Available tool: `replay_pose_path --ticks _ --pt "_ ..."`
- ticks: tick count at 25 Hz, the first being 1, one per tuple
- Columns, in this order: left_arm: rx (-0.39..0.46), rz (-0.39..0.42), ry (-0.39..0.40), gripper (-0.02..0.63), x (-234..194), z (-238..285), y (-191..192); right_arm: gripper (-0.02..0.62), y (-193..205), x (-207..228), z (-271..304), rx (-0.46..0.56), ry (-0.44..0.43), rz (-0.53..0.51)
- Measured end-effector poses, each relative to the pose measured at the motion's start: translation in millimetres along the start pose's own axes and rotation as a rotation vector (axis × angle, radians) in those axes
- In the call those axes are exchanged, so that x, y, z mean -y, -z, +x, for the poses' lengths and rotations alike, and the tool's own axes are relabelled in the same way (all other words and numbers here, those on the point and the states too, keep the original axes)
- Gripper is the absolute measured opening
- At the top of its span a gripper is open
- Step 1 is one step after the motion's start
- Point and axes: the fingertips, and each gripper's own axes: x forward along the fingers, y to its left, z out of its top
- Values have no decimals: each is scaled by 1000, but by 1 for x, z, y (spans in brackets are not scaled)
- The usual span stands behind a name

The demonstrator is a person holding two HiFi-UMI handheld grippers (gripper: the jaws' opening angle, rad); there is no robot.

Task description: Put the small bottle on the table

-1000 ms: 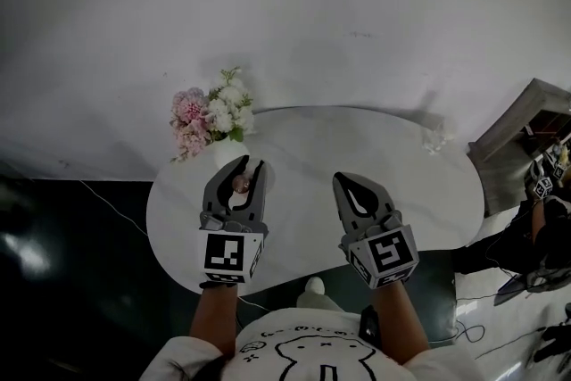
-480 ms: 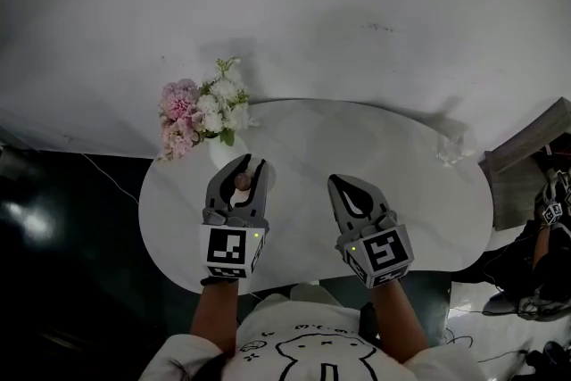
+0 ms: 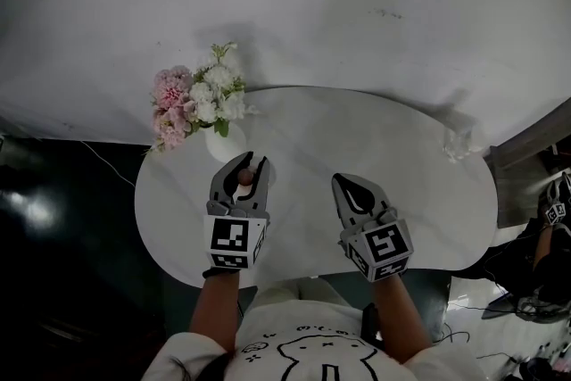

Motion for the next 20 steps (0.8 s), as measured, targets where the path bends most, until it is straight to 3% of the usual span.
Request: replay_pose_path --ticks 11,20 --pt "-151 -85 69 95 -1 26 57 -6 23 -9 10 -60 52 60" --pt "-273 -102 100 95 -4 43 99 -6 35 -22 17 -91 67 76"
